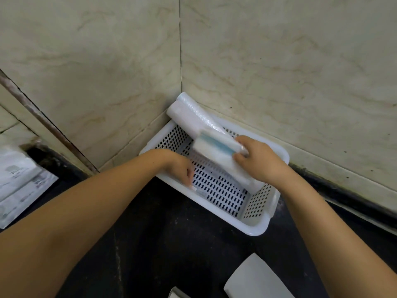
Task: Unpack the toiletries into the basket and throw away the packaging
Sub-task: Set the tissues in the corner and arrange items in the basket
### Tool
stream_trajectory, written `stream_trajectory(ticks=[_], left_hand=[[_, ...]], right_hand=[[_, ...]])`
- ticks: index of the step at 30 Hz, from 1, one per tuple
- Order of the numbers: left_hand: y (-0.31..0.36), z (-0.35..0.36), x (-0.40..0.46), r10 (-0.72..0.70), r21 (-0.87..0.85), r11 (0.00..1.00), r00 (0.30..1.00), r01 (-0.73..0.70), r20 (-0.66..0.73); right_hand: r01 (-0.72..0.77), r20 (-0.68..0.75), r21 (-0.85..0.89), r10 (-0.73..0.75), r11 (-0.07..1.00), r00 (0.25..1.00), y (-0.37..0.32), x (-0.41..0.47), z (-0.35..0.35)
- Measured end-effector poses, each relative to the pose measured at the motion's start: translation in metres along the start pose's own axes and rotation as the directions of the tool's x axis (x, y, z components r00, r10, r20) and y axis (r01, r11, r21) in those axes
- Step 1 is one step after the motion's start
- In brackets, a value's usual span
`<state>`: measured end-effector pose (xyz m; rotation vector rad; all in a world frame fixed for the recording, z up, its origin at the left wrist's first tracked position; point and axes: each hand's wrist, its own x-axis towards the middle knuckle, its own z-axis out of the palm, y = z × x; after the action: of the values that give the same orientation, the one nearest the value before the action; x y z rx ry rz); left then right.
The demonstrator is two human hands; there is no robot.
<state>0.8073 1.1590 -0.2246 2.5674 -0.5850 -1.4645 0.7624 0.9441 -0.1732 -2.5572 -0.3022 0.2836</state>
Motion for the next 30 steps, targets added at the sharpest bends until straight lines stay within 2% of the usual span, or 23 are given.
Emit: stream_trajectory(ticks=[3, 8, 12, 14, 17, 19, 21, 24, 27, 28, 30], left_hand=[[0.004, 0.005, -0.004, 0.009, 0.029, 1.0, 1.0, -0.008, -0.028], [0.004, 0.006, -0.02, 0.111, 0.048, 0.993, 0.986, -0.106, -0.12], [0.003, 0.008, -0.035, 0.198, -0.008, 0.978, 0.948, -0.206, -0.251], [0.0, 0.011, -0.038, 0.218, 0.007, 0.973, 0.906, -0.232, -0.362], [-0.002, 0.018, -0.039, 0.257, 0.074, 0.962, 0.78, -0.263, -0.57], [-0.003, 0.02, -0.036, 0.284, 0.133, 0.957, 0.738, -0.258, -0.612], [-0.003, 0.02, -0.03, 0.241, 0.134, 0.971, 0.776, -0.2, -0.583], [-0.001, 0.017, -0.02, 0.111, 0.077, 0.993, 0.865, -0.084, -0.489], [-0.001, 0.016, -0.016, 0.098, 0.089, 0.994, 0.884, -0.064, -0.456], [-0.001, 0.016, -0.015, 0.115, 0.121, 0.991, 0.874, -0.066, -0.472], [-0.001, 0.015, -0.014, 0.128, 0.2, 0.979, 0.884, -0.04, -0.45]], right_hand=[[0.02, -0.015, 0.096, -0.019, 0.995, 1.0, -0.016, 0.005, 0.024], [0.016, -0.005, 0.142, -0.015, 0.99, 1.0, -0.028, 0.012, 0.069], [-0.064, 0.091, 0.136, 0.052, 0.989, 0.994, -0.027, 0.025, 0.084], [-0.076, 0.18, 0.178, 0.043, 0.981, 0.983, -0.026, 0.029, 0.086], [-0.07, 0.321, 0.227, -0.006, 0.971, 0.947, -0.022, 0.029, 0.084], [-0.093, 0.37, 0.239, -0.002, 0.966, 0.929, -0.02, 0.027, 0.081], [-0.161, 0.412, 0.278, 0.034, 0.947, 0.91, -0.022, 0.024, 0.076], [-0.217, 0.454, 0.212, 0.1, 0.953, 0.886, -0.024, 0.018, 0.065], [-0.091, 0.389, 0.066, 0.058, 0.994, 0.919, -0.022, 0.008, 0.046], [-0.07, 0.349, 0.073, 0.04, 0.995, 0.936, -0.02, 0.006, 0.04], [-0.089, 0.227, 0.199, 0.042, 0.976, 0.973, -0.013, 0.005, 0.03]])
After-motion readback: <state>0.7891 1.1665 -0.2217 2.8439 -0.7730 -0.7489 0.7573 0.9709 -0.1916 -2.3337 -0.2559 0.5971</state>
